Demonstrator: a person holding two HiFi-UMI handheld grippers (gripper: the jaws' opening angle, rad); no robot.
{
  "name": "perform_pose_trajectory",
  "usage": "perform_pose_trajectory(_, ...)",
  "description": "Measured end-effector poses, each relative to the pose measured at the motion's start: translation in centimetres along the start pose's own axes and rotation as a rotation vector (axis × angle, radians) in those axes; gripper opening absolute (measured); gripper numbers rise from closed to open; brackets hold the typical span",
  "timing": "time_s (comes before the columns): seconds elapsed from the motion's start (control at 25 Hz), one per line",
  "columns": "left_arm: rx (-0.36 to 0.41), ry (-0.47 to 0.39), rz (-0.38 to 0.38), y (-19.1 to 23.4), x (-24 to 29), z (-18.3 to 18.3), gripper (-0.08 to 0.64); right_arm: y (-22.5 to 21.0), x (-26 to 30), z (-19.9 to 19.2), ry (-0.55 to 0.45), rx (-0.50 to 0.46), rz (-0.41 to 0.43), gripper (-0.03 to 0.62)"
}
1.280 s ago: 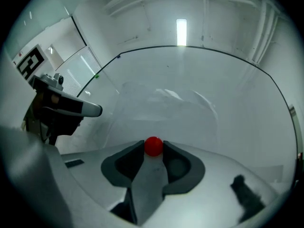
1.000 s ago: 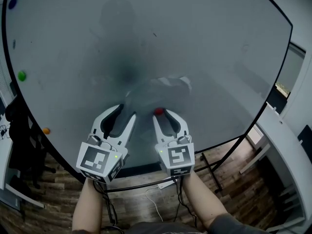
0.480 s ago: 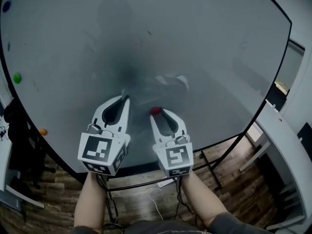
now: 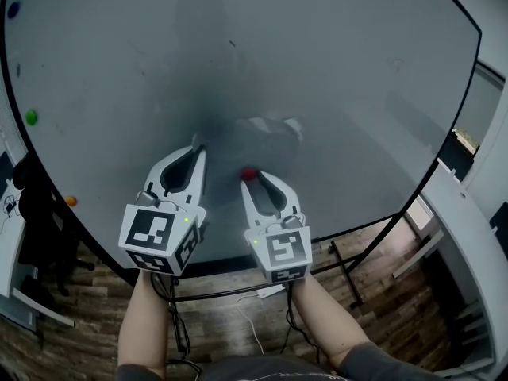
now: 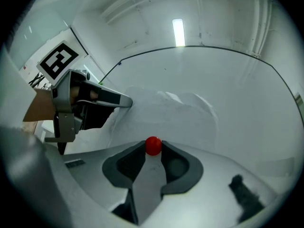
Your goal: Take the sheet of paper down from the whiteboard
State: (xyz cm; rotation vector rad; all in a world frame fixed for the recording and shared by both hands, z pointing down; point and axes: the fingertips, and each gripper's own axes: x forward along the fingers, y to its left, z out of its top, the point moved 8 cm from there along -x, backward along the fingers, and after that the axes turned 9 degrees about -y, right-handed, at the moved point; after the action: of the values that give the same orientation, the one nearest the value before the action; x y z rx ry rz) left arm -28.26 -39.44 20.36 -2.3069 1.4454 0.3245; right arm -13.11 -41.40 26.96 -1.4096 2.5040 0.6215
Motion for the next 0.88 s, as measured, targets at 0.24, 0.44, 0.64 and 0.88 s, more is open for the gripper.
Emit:
perform_pose_trajectory(0.24,0.009,0.026,0.065,-1.4,-0.9,0.5,0.012,-1.2,-1.8,0.1,-0.067,0.097,0.030,0.112)
perform_pose_trajectory(0.44,0.012,0.087,0.105,-3.0,-2.3,-0.1,0.012,-2.9,-4.7,-0.6,-0.061,0.248,0.019,0.112)
perform_pose_trajectory(0.64,-0.009,0.131,0.156,-5.3,-4.9,-1.4,0.012,-4.1,-7.7,-1.3,-0.033,0.240,0.029,0.112)
perform_pose_trajectory(0.88,-0.033,0.182,0.220,-10.3,-8.7,-3.1,0.012,-5.5,-12.7,-2.0,-0.017,0.269,0.073,0.112)
